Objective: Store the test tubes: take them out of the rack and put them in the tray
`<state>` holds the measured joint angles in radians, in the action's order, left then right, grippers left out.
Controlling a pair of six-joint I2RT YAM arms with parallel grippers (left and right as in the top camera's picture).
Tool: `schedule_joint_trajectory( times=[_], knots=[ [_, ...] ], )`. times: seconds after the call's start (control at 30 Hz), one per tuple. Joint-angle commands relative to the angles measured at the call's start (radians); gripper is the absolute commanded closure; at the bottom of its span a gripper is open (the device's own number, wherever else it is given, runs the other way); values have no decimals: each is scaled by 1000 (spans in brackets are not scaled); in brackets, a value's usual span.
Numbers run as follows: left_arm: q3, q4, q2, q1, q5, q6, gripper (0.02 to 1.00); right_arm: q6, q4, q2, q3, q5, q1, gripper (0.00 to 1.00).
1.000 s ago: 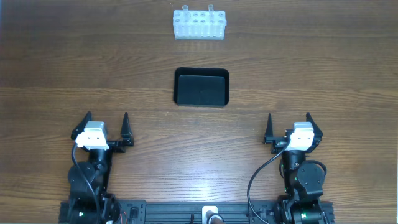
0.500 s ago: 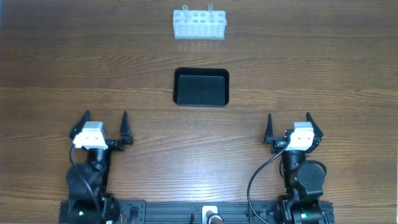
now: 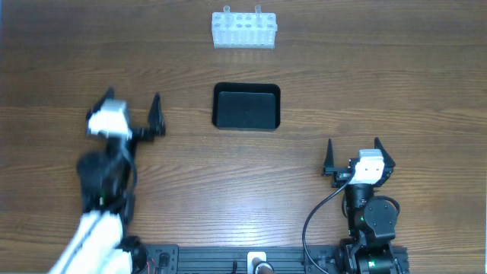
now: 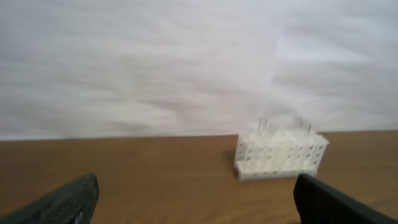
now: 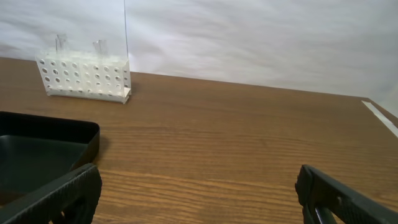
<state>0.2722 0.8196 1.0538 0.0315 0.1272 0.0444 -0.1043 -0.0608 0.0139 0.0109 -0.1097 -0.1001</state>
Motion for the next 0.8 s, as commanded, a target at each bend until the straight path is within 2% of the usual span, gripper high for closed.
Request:
schedule_joint_trajectory(
  times=[0.03,0.17,0.33,0.47,0.67,0.8],
  knots=[
    [289,-75,248,69,19,-15,20,5,-4,-9,-6,4,1,7],
    [543,-207,456,146,-64,-14,20,5,-3,-9,-6,4,1,9],
    [767,-224,660,231,-122,-14,18,5,-4,-9,-6,4,1,9],
    [875,-223,766,279,-128,-14,18,5,-4,-9,-6,4,1,9],
    [996,-226,896,356,-292,-14,18,5,-4,-9,-6,4,1,9],
    [1066,-260,957,372,-312,-14,18,5,-4,-9,-6,4,1,9]
  ],
)
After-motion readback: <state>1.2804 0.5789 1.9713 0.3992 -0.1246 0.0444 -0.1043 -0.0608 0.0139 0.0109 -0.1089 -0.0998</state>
